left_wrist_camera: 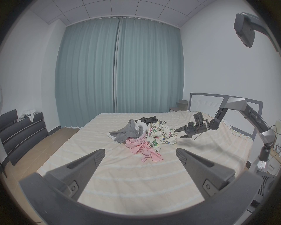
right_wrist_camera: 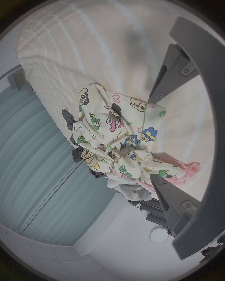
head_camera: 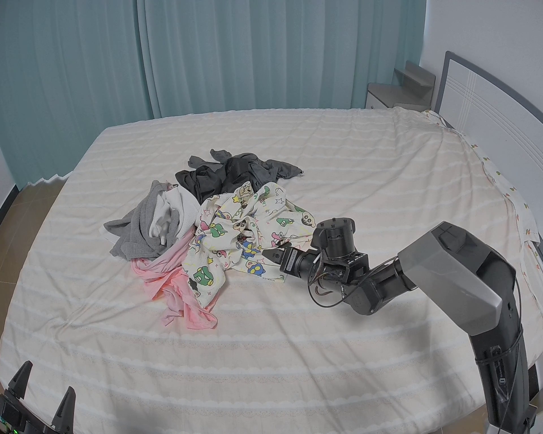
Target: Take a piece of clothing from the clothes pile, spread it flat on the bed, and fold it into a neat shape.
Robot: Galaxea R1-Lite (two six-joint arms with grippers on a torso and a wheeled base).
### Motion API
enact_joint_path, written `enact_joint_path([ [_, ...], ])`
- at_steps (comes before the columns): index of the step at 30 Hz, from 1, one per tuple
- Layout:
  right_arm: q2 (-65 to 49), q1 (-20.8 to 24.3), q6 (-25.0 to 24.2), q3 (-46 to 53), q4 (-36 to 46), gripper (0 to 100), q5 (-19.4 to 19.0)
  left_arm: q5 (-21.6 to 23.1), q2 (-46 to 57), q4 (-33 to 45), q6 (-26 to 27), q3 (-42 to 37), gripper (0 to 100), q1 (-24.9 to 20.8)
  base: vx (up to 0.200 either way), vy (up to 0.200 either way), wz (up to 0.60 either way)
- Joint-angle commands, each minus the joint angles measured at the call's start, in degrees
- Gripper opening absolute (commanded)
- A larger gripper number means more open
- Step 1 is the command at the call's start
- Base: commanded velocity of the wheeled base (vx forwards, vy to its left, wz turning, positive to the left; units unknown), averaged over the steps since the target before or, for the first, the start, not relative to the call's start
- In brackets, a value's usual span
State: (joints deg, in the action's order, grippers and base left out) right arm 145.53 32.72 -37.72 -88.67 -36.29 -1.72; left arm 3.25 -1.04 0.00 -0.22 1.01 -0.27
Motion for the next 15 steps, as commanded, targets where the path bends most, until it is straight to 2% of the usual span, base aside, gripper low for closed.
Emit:
enact_joint_path([
  [1, 6.17, 0.15, 0.19, -7.39, 2.72, 100, 1.81, -0.09, 0.68, 0.0, -0.04, -0.84, 100, 0.0, 0.0, 0.0, 0.0],
  [9, 9.07, -0.02, 0.36, -14.07, 7.9, 100, 4.44, -0.09, 0.68, 0.0, 0.22, -0.84, 100, 0.0, 0.0, 0.0, 0.0],
  [15, 11.09, 0.06, 0.45, -17.32, 9.57, 100, 4.97, -0.09, 0.68, 0.0, 0.22, -0.84, 100, 0.0, 0.0, 0.0, 0.0],
])
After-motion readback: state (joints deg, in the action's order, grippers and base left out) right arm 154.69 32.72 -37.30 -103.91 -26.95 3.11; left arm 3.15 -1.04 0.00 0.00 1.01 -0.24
